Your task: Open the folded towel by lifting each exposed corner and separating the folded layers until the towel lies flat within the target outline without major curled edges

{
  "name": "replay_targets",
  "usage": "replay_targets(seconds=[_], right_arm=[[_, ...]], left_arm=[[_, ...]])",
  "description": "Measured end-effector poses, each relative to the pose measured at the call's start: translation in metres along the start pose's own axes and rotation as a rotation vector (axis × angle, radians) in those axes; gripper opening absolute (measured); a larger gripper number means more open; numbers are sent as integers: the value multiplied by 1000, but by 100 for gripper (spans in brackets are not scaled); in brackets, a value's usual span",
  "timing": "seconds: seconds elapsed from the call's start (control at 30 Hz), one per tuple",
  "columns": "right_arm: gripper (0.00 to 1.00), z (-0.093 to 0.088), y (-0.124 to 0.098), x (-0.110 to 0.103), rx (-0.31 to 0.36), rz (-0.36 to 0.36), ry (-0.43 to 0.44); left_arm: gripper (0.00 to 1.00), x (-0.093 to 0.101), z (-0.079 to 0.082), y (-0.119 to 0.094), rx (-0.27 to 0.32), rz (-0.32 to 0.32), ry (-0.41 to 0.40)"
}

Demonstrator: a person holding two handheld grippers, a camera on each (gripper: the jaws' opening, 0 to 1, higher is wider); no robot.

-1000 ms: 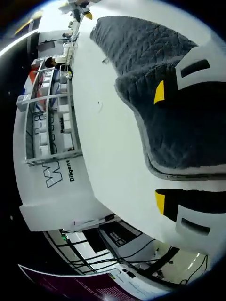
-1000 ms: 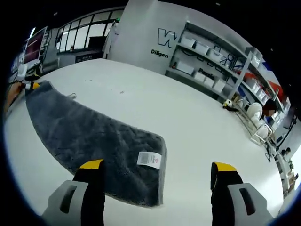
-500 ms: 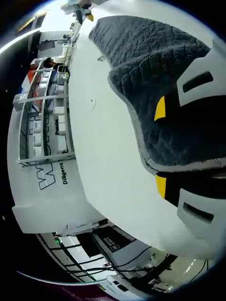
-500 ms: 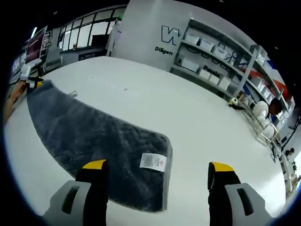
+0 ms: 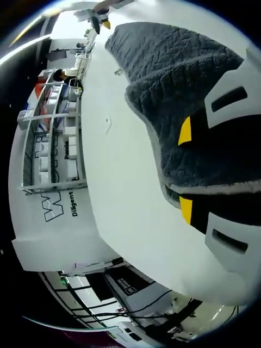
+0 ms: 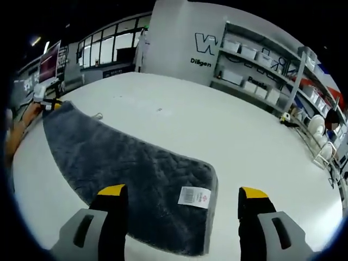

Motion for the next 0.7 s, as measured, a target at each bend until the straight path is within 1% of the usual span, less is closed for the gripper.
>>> replay_targets(seconds=[0.13, 0.2, 0.27, 0.33, 0.43, 0.53, 0.6, 0.7], right_arm=[[80, 0, 5, 1, -9, 17, -3], [77, 0, 9, 2, -11, 27, -17], [69, 5, 15, 2, 12, 40, -37], [60, 10, 21, 4, 33, 51, -52], [51, 15, 33, 12, 40, 50, -65], [42, 17, 48, 22, 28, 35, -70], [37, 15, 60, 29, 19, 34, -49], [35, 9, 70, 29, -1, 59, 8]], left_arm=[[32, 0, 1, 0, 3, 2, 24], [29, 4, 2, -2, 7, 2, 50], [24, 6, 2, -3, 10, 4, 72], [20, 8, 2, -4, 11, 7, 89], [16, 10, 3, -4, 11, 8, 109], [14, 11, 3, -5, 12, 18, 129], [13, 11, 4, -5, 16, 23, 139], [12, 9, 5, -5, 22, 29, 151]])
Point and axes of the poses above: the point that each gripper's makers call its tool centre point, and the gripper's own axes: y roughly forward along the fingers, x roughly to its right, z roughly out of its top, the point moved 1 cm from there along -y, roughly backward along the fingers, and after that the axes turned 7 degrees about y, right-handed, at the moved point
